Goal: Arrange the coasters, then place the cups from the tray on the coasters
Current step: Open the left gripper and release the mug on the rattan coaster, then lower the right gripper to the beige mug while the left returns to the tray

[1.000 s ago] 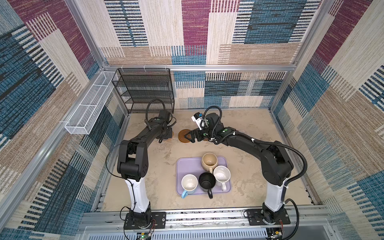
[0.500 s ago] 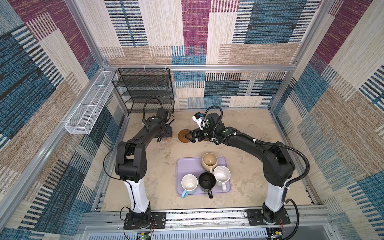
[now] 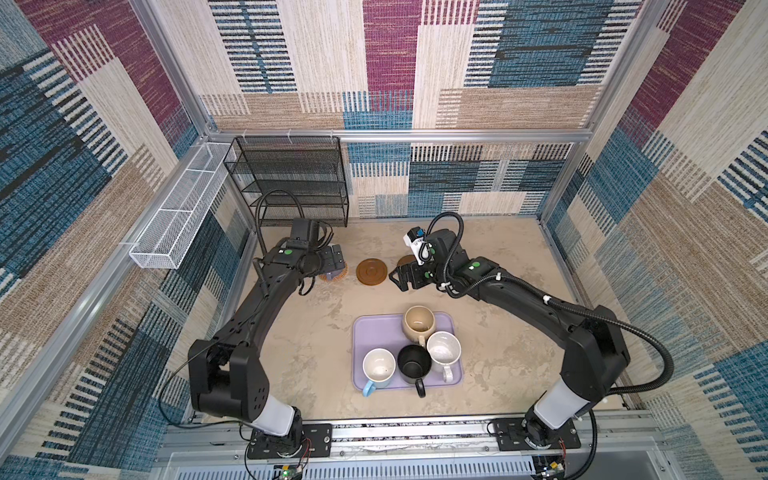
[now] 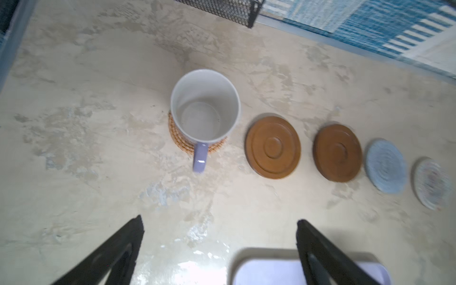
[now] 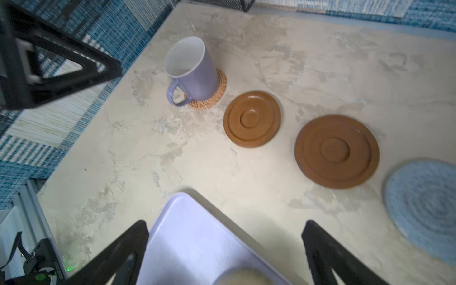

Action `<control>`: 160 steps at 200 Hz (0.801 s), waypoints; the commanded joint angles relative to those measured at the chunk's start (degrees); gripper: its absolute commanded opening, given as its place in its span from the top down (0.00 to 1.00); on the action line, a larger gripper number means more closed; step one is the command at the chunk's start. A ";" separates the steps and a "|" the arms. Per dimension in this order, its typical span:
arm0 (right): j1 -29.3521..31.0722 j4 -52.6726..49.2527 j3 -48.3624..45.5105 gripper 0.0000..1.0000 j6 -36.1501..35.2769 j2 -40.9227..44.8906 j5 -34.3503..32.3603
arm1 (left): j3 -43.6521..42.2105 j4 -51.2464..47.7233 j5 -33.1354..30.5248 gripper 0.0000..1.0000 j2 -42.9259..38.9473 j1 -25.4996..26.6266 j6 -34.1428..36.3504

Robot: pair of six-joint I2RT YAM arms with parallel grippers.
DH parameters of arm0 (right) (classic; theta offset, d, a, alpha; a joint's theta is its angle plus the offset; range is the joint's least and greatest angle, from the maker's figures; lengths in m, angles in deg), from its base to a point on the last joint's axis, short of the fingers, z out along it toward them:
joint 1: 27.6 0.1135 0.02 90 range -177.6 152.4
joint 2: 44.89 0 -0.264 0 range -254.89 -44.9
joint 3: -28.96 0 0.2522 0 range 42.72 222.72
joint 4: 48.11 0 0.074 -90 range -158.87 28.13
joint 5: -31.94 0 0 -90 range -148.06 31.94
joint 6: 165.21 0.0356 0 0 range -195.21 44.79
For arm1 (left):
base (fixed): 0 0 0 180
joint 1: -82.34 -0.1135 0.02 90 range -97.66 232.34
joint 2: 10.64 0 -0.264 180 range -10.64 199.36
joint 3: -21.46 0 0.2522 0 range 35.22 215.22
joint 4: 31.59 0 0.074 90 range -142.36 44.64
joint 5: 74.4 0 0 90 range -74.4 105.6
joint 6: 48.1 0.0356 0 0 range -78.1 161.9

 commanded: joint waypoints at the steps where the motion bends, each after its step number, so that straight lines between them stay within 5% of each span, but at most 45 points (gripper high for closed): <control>1: 1.00 -9.68 -1.74 0.00 1.92 2.86 -10.11 | -3.47 5.11 13.29 0.01 -4.11 0.65 -4.66; 44: 4.77 -14.93 -8.37 0.00 4.35 9.83 -11.06 | -10.56 9.76 28.40 0.04 -8.67 5.51 -6.79; 104: 7.30 -12.89 -14.59 0.00 5.63 11.07 -9.36 | -16.51 11.87 26.67 0.06 -10.28 15.23 -7.50; 160: 8.08 -10.15 -16.63 0.00 6.27 9.28 -10.12 | -18.84 14.42 26.27 0.07 -7.25 16.85 -8.39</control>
